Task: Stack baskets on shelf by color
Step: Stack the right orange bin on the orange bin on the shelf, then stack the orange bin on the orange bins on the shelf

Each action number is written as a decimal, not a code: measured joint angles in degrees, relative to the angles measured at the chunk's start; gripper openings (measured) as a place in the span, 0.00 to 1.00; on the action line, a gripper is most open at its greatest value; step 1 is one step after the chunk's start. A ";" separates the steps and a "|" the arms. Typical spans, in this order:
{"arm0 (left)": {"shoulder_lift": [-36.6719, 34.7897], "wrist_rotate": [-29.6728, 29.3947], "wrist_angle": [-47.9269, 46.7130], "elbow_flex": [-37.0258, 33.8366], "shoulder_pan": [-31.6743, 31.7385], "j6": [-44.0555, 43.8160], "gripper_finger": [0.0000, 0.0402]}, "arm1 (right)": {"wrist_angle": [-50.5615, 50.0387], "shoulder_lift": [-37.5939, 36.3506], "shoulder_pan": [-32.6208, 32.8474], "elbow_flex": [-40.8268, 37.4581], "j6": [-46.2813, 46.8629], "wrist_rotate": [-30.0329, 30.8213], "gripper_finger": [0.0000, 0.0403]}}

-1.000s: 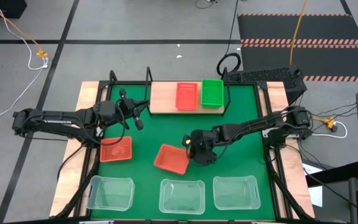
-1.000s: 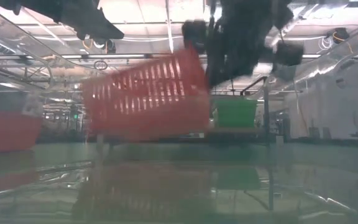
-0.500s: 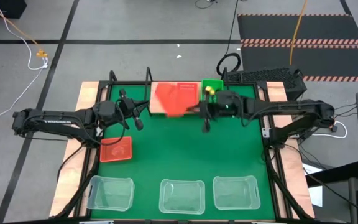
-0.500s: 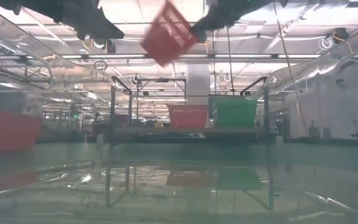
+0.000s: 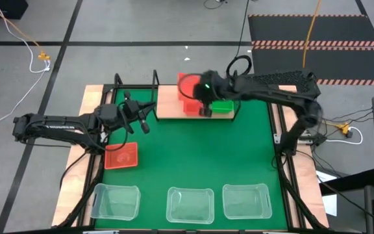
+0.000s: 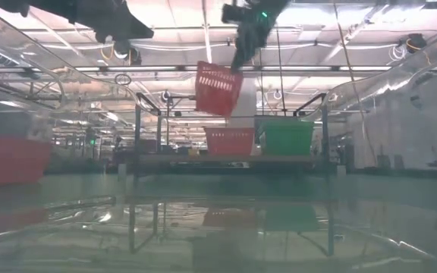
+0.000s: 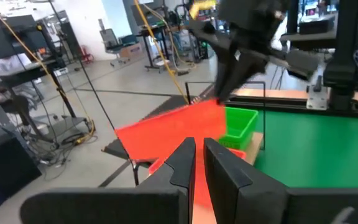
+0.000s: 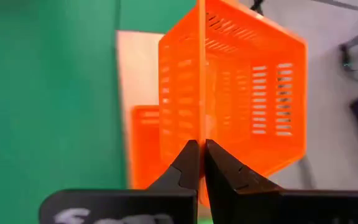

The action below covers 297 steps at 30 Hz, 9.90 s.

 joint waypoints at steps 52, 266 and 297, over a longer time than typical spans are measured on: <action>0.00 0.10 -7.17 0.00 3.43 -2.04 0.09 | -16.23 15.59 -0.33 3.80 -8.01 -4.79 0.18; -7.43 -16.79 -15.70 -0.02 -30.21 -24.23 0.09 | 51.52 49.47 18.15 24.30 -37.43 -33.22 0.52; -7.45 -17.40 -16.07 -0.02 -28.53 -23.27 0.09 | 48.53 54.61 16.61 26.77 -42.46 -32.68 0.31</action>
